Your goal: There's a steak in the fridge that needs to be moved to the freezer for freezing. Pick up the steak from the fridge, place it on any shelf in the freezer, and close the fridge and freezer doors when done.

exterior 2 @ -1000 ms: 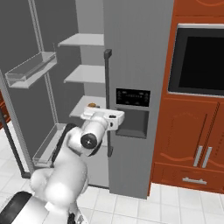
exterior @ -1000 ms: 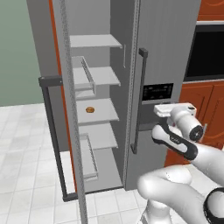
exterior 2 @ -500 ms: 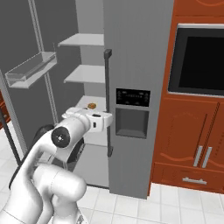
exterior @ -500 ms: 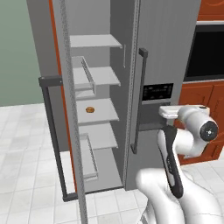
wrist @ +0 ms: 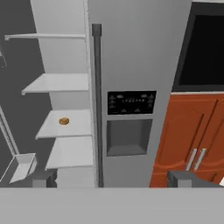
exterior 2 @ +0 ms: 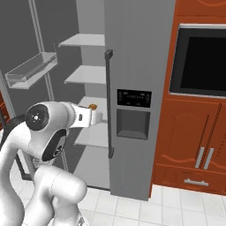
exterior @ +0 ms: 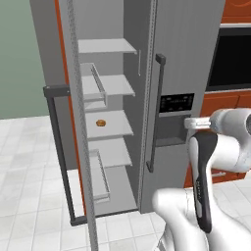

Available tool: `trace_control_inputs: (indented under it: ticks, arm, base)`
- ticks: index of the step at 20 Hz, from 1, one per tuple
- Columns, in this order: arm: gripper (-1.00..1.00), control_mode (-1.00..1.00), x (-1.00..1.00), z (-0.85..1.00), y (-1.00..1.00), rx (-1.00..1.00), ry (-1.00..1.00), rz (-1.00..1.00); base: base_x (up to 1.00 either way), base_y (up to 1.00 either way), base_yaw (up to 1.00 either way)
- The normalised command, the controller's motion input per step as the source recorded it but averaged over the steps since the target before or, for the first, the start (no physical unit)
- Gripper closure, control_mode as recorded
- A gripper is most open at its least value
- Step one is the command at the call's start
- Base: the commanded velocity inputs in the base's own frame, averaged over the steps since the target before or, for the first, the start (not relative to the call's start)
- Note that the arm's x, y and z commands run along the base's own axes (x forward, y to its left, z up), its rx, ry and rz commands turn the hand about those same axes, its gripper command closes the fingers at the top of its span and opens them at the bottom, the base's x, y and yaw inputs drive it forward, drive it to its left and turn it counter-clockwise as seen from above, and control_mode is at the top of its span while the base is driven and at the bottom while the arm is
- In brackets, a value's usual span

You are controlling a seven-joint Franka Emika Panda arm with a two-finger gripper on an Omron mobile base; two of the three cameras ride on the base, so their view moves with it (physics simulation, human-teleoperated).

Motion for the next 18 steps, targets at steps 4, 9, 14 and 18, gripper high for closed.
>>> trace_control_inputs:
  ticks: [4,9,14,18]
  arm:
    - [-1.0,-1.0,-0.2,-0.28,0.85,-0.01,0.0,0.0]
    - [-1.0,-1.0,-0.02,-0.64,1.0,0.0,-0.09,-0.01]
    - [-1.0,-1.0,-0.34,-0.48,0.77,0.0,-0.11,-0.03]
    - [-1.0,-1.0,-0.41,-0.34,0.65,0.02,0.0,-0.03]
  base:
    - [0.0,0.0,0.0]
    - [0.0,0.0,0.0]
    - [0.0,0.0,0.0]
    - [0.0,0.0,0.0]
